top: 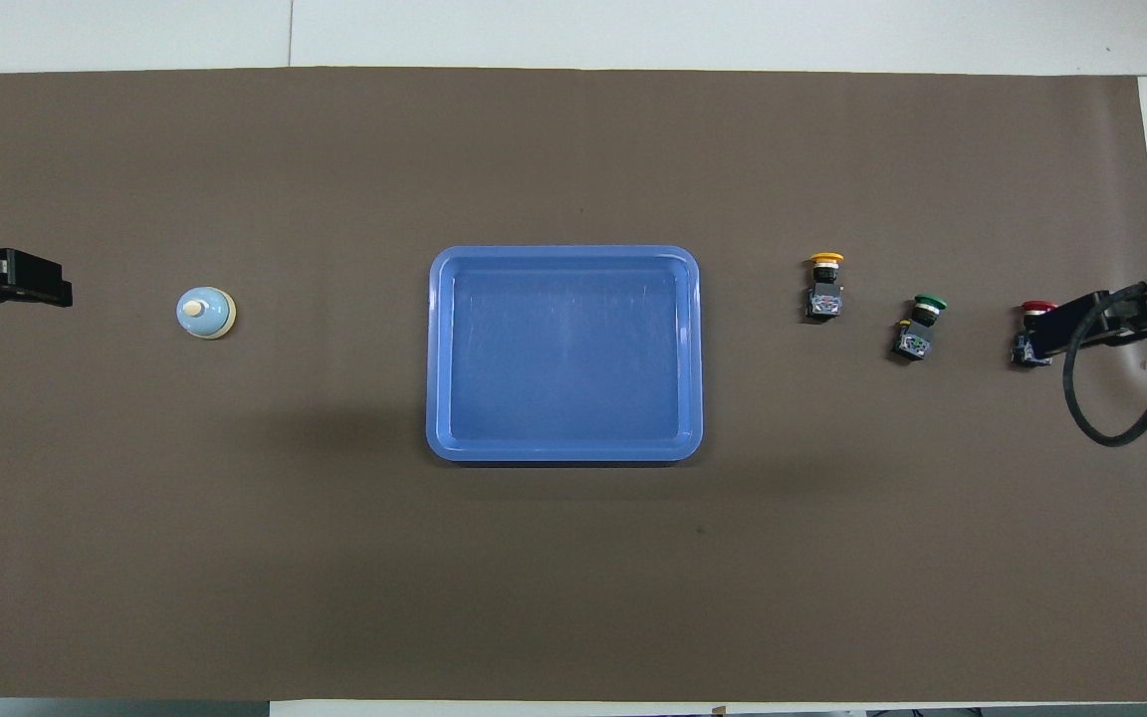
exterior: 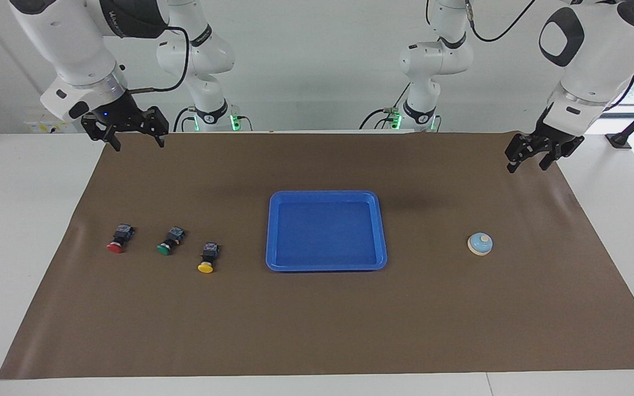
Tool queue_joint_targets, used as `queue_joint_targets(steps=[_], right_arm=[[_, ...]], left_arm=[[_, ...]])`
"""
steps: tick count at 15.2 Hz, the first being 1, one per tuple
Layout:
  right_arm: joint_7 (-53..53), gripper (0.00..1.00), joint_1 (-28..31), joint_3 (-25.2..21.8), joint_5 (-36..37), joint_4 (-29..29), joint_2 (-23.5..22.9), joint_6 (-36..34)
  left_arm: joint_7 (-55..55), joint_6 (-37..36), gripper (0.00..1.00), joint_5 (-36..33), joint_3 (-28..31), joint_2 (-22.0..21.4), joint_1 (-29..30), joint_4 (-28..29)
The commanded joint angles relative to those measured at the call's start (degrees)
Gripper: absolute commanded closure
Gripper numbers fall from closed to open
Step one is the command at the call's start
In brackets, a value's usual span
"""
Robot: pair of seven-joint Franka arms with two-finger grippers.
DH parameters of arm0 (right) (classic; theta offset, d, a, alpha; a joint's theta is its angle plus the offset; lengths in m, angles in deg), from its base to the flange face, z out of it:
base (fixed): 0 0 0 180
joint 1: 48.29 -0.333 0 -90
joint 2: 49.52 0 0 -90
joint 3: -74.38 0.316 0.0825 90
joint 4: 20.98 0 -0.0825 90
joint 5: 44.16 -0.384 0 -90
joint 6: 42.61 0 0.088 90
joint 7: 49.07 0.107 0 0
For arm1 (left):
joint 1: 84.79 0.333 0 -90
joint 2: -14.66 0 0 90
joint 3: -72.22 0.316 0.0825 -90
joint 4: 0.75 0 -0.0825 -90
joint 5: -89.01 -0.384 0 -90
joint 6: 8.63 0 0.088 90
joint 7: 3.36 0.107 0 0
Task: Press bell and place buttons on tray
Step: 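Move the left gripper over the white call bell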
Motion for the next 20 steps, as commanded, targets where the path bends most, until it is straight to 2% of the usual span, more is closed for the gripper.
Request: queue_joint_targets(steps=[1, 5, 7, 10, 20], right_arm=[[0.6, 0.0, 0.5, 0.2, 0.2, 0.2, -0.2, -0.1], [0.6, 0.0, 0.5, 0.2, 0.2, 0.2, -0.2, -0.1], [0.6, 0.0, 0.5, 0.2, 0.2, 0.2, -0.2, -0.1], [0.6, 0.0, 0.5, 0.2, 0.2, 0.2, -0.2, -0.1], [0.6, 0.0, 0.5, 0.2, 0.2, 0.2, -0.2, -0.1]], left_arm=[[0.8, 5.4, 1.0, 0.3, 0.4, 4.1, 0.3, 1.6], [1.1, 14.5, 1.0, 0.3, 0.4, 11.7, 1.2, 2.0], [1.1, 18.9, 1.0, 0.3, 0.4, 13.5, 1.2, 3.1], [0.9, 21.4, 1.0, 0.3, 0.4, 17.0, 0.8, 3.0], [-0.6, 22.4, 1.0, 0.3, 0.4, 16.5, -0.7, 7.8]])
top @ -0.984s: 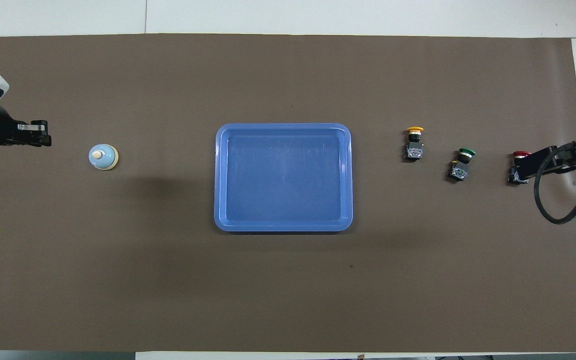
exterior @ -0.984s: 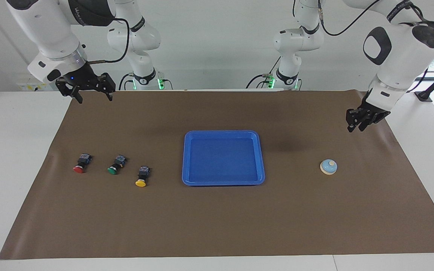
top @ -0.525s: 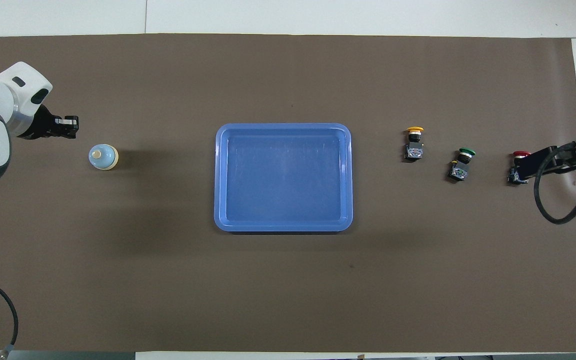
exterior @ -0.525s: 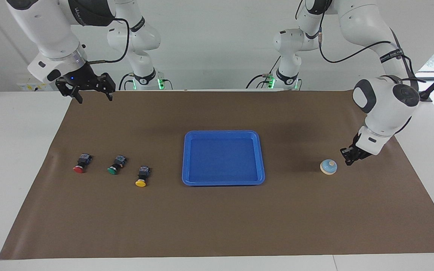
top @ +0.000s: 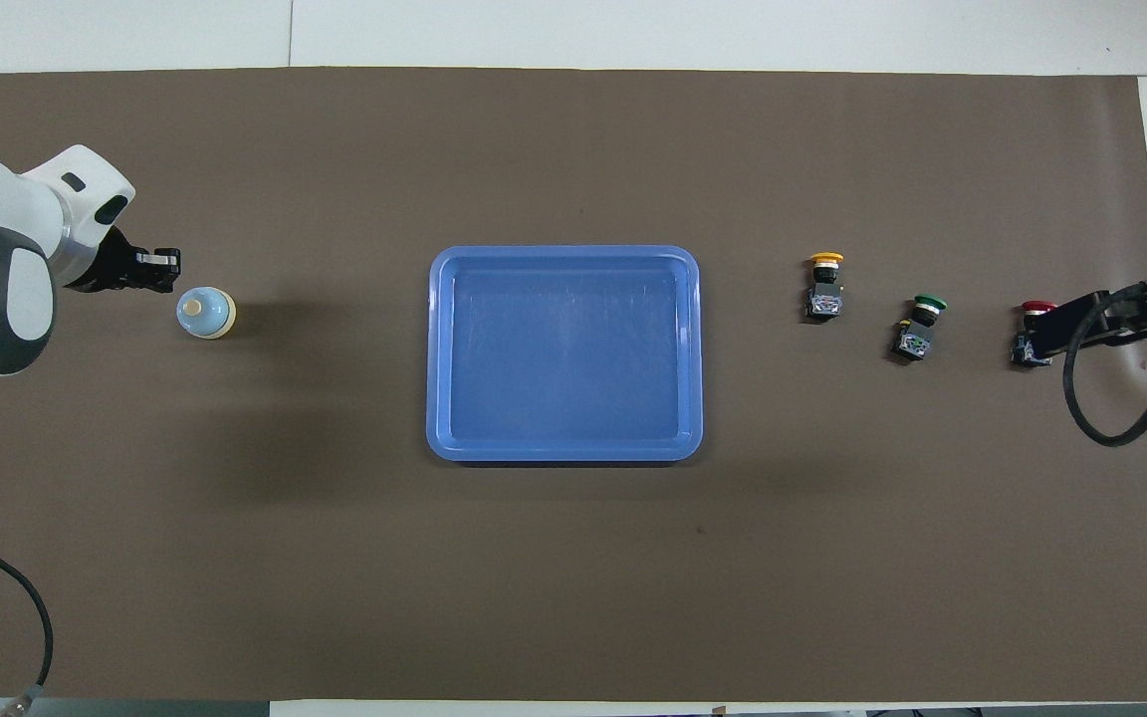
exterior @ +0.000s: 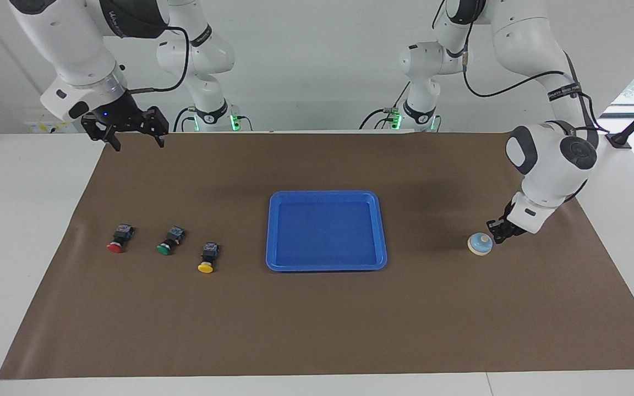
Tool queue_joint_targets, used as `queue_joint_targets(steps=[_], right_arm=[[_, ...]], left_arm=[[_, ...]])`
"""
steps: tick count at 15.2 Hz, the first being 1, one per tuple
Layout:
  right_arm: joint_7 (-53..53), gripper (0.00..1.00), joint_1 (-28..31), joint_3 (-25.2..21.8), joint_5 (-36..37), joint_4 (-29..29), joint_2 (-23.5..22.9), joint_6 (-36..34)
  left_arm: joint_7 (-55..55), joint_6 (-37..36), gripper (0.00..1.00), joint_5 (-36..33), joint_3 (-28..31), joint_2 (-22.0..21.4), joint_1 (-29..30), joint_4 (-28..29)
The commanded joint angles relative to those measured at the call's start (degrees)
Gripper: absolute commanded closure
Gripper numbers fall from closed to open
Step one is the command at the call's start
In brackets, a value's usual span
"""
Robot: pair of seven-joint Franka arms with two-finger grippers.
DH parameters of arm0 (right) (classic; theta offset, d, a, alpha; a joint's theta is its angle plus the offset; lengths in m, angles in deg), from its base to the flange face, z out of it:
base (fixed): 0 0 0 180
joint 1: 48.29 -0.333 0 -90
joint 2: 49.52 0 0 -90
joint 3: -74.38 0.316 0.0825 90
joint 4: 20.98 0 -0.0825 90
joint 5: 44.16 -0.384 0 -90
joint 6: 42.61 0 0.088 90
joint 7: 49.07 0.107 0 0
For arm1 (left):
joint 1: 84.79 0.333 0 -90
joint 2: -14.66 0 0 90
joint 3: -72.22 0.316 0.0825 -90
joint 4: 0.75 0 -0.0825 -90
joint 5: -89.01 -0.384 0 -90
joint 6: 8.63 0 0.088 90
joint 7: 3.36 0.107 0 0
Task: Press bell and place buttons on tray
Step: 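Move the left gripper over the white call bell, then press down on the bell top with the left gripper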
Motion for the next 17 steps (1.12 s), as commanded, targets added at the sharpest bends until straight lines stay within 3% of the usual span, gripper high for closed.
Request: queue_joint_targets(steps=[1, 8, 14, 17], right_arm=[[0.6, 0.0, 0.5, 0.2, 0.2, 0.2, -0.2, -0.1], [0.6, 0.0, 0.5, 0.2, 0.2, 0.2, -0.2, -0.1], [0.6, 0.0, 0.5, 0.2, 0.2, 0.2, -0.2, -0.1], [0.6, 0.0, 0.5, 0.2, 0.2, 0.2, -0.2, -0.1]], left_arm=[[-0.9, 1.3, 1.0, 0.3, 0.5, -1.6, -1.1, 2.9], [-0.9, 2.7, 1.0, 0.3, 0.5, -2.4, -1.1, 5.7], [-0.9, 9.9, 1.0, 0.3, 0.5, -2.4, -1.1, 10.6], [-0.7, 8.0, 1.0, 0.3, 0.6, -2.5, -1.1, 8.8]])
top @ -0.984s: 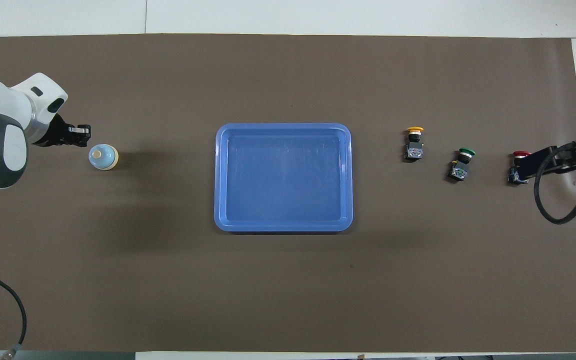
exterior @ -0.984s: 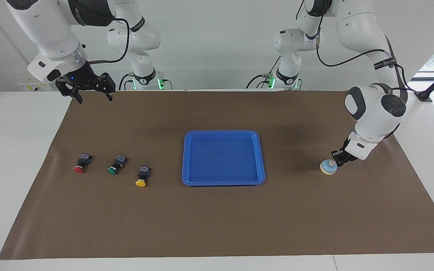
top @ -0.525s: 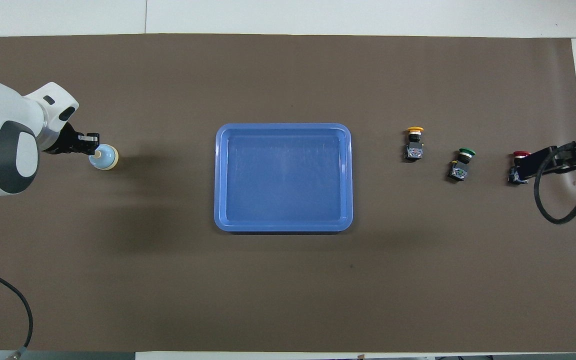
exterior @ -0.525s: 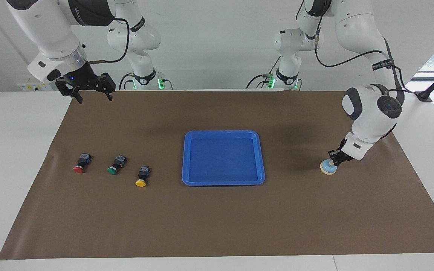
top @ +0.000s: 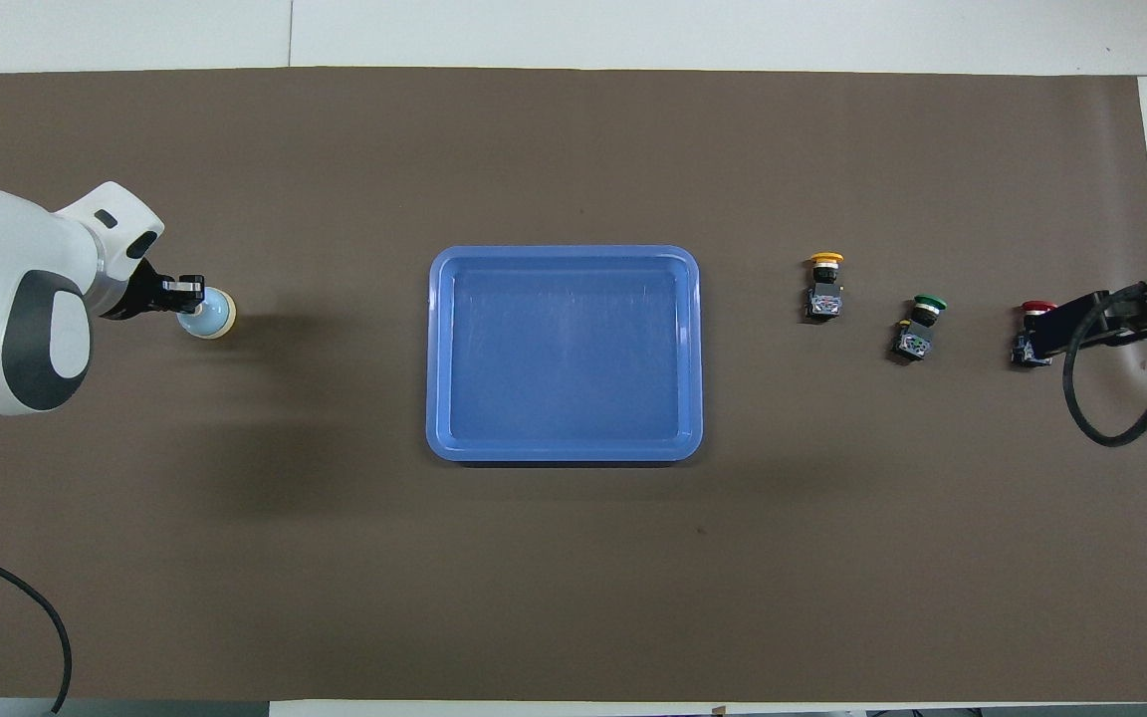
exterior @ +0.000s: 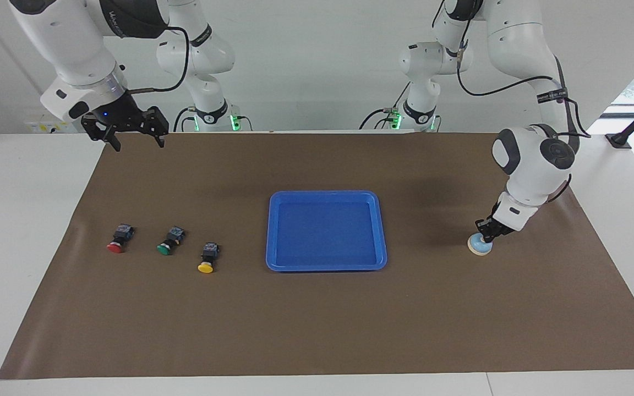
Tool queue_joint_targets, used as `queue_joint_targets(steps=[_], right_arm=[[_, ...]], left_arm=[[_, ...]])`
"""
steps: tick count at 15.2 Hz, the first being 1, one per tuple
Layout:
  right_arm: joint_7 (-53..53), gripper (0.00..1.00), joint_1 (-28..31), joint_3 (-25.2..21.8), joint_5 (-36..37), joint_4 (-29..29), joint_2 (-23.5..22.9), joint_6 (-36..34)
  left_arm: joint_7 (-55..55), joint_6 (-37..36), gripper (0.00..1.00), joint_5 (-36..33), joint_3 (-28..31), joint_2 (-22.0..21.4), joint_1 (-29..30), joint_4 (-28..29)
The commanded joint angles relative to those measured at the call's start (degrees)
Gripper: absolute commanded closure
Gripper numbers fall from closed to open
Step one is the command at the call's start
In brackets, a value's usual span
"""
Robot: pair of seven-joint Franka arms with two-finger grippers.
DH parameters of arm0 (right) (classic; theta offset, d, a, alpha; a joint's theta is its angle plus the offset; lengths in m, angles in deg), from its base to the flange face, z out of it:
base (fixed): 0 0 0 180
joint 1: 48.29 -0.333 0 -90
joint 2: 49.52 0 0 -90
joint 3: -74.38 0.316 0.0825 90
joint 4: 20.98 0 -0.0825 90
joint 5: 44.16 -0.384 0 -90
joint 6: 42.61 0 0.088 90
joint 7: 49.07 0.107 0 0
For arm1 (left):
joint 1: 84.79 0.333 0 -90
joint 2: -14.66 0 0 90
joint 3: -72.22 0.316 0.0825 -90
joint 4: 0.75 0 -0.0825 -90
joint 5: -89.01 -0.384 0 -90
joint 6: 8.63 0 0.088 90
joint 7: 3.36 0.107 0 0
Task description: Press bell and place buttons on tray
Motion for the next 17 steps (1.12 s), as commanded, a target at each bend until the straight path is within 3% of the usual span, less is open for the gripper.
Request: queue_joint_targets(steps=[1, 4, 6, 7, 10, 13, 17], right_arm=[[0.6, 0.0, 0.5, 0.2, 0.2, 0.2, -0.2, -0.1], [0.6, 0.0, 0.5, 0.2, 0.2, 0.2, -0.2, -0.1], [0.6, 0.0, 0.5, 0.2, 0.2, 0.2, -0.2, -0.1], [0.6, 0.0, 0.5, 0.2, 0.2, 0.2, -0.2, -0.1], [0.6, 0.0, 0.5, 0.2, 0.2, 0.2, -0.2, -0.1], [0.6, 0.0, 0.5, 0.2, 0.2, 0.2, -0.2, -0.1], [0.6, 0.0, 0.5, 0.2, 0.2, 0.2, -0.2, -0.1]], left_arm=[[-0.3, -2.4, 1.0, 0.4, 0.6, -1.1, -0.4, -0.6], [-0.2, -15.3, 1.0, 0.3, 0.5, -4.1, 0.0, -7.5], [-0.2, -20.6, 1.0, 0.4, 0.5, -7.4, 0.0, -8.9], [-0.2, -21.8, 0.84, 0.4, 0.5, -9.6, 0.1, -8.9], [-0.2, -27.7, 0.0, 0.4, 0.5, -16.2, 0.2, -8.9], [-0.3, -30.1, 0.0, 0.4, 0.4, -19.2, 0.0, -9.5], [0.0, -32.8, 0.0, 0.2, 0.2, -18.3, -0.6, -12.7]])
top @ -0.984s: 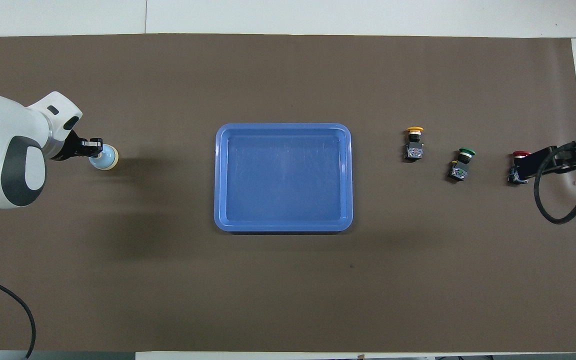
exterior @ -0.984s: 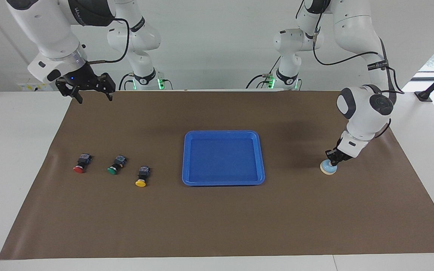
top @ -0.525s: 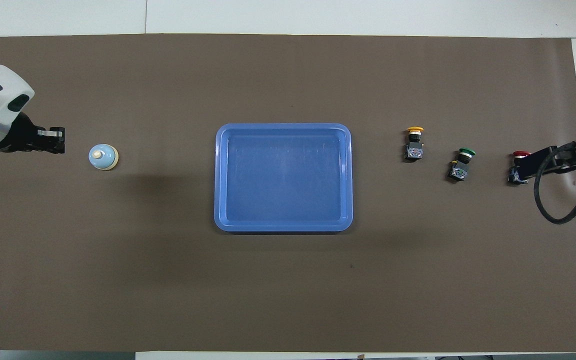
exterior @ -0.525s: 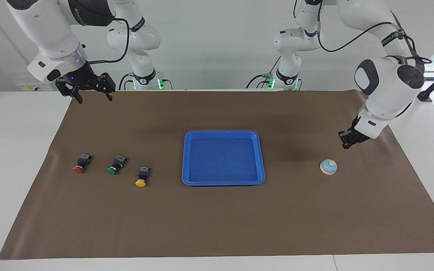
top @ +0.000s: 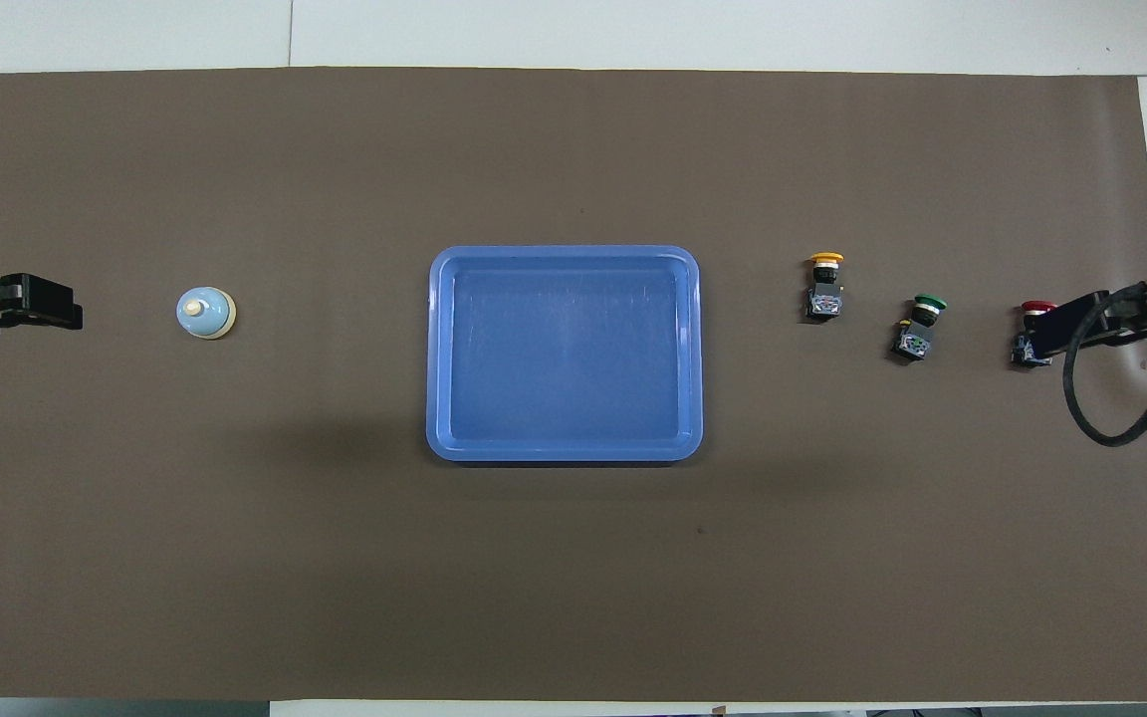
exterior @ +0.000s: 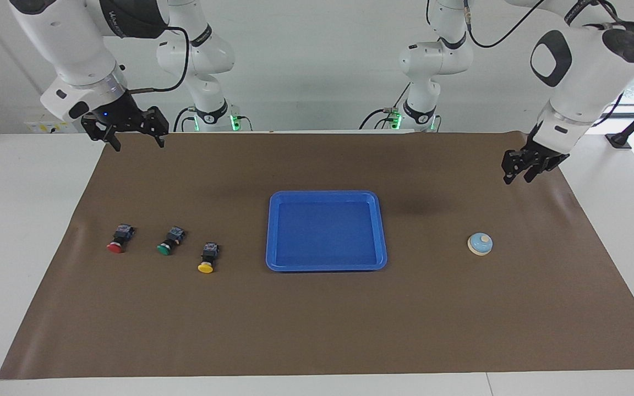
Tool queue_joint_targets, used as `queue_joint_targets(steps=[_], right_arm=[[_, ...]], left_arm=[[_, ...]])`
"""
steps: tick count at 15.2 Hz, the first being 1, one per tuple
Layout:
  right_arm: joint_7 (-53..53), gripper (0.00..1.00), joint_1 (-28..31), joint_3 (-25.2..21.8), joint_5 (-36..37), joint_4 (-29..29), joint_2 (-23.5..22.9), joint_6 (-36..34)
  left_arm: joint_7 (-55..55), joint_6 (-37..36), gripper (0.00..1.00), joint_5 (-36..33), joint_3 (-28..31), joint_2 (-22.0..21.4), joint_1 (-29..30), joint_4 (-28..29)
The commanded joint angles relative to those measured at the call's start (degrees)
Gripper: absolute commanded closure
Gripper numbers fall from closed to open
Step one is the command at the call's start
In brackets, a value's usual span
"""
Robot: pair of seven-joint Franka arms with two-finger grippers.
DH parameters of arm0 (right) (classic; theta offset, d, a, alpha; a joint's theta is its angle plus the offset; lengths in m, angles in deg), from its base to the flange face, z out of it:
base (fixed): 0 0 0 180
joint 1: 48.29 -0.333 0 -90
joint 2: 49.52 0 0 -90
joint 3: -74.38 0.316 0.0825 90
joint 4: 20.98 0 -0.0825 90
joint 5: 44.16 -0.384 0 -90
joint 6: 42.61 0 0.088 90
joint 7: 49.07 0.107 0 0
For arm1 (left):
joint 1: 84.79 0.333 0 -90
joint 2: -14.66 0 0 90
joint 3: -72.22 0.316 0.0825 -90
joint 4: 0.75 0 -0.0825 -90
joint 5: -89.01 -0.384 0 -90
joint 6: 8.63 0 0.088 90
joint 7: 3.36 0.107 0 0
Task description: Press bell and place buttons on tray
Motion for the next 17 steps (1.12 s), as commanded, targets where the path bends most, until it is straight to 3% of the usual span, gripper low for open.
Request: queue_joint_targets(steps=[1, 4, 13, 17], right_arm=[[0.6, 0.0, 0.5, 0.2, 0.2, 0.2, -0.2, -0.1], [0.6, 0.0, 0.5, 0.2, 0.2, 0.2, -0.2, -0.1], [0.3, 0.0, 0.9, 0.2, 0.2, 0.1, -0.1, -1.1], [0.7, 0.0, 0.7, 0.2, -0.4, 0.0, 0.0, -0.9]], left_arm=[[0.0, -1.8, 0.0, 0.2, 0.0, 1.2, -0.7, -2.1], [0.0, -5.4, 0.0, 0.2, 0.0, 2.3, -0.5, -5.0], [0.1, -6.0, 0.0, 0.4, -0.1, 2.4, -0.7, -4.4], [0.3, -10.1, 0.0, 0.7, -0.2, 2.4, -1.1, -5.1]])
